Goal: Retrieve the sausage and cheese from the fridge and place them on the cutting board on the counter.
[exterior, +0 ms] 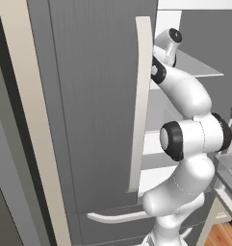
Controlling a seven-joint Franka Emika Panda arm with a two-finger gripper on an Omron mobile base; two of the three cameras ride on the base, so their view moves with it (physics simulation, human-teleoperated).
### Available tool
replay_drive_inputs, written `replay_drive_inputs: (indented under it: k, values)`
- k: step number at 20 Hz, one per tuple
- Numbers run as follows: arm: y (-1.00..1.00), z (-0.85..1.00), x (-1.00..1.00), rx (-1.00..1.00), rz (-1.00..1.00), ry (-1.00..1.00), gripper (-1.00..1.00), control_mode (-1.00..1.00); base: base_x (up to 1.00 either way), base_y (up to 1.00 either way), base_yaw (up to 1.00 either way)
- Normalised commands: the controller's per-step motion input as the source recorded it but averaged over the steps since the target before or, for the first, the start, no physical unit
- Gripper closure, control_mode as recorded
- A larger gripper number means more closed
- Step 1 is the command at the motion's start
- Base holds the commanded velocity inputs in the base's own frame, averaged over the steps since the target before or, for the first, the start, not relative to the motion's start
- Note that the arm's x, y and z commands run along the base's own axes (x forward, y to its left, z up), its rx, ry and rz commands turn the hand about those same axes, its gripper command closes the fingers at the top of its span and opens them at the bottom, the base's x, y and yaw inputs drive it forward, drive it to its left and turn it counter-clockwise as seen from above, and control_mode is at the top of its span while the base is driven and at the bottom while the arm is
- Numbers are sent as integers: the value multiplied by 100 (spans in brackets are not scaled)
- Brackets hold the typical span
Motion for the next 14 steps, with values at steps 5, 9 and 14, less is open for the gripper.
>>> replay_drive_inputs:
  k: [5, 9, 14]
  values:
    - [18, -28, 0, 0, 0, 0, -100, -100, 0, 0, 0]
    - [29, -48, 0, 0, 0, 2, 100, -100, 0, 0, 0]
    - [11, -62, -4, -1, 0, 1, 100, -100, 0, 0, 0]
